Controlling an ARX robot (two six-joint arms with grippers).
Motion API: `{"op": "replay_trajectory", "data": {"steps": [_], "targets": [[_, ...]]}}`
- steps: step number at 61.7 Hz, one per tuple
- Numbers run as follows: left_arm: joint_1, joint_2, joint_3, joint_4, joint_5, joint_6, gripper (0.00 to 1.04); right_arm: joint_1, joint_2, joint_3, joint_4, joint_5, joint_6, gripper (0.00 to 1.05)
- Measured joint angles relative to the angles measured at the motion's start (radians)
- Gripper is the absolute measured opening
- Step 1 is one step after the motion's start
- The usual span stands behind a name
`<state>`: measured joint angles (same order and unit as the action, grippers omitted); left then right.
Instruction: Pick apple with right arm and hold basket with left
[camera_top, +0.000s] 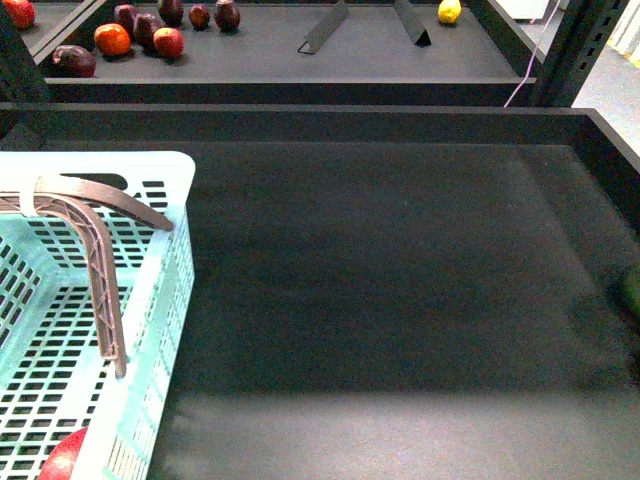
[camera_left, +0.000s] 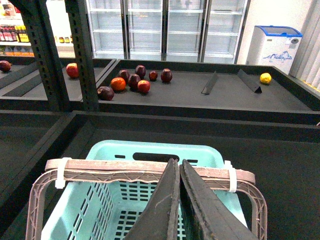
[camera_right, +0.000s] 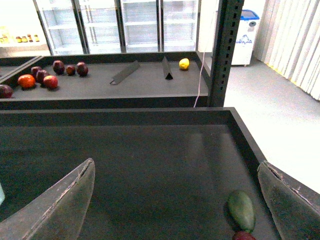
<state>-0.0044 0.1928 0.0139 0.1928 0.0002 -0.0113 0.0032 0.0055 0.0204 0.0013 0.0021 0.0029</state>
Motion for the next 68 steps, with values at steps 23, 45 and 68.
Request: {"op": "replay_trajectory", "data": {"steps": [23, 45, 68], "targets": [[0.0, -0.186, 0.0, -0.191, 0.0, 0.0, 0.03, 0.0, 0.0, 0.0, 0.0, 0.0, 0.0, 0.96], [0.0, -0.187, 0.0, -0.192, 0.0, 0.0, 0.03, 0.0, 0.0, 0.0, 0.0, 0.0, 0.0, 0.96], [0.0, -0.187, 0.0, -0.192, 0.0, 0.0, 0.37, 0.0, 0.0, 0.0, 0.0, 0.0, 0.0, 0.96]]}}
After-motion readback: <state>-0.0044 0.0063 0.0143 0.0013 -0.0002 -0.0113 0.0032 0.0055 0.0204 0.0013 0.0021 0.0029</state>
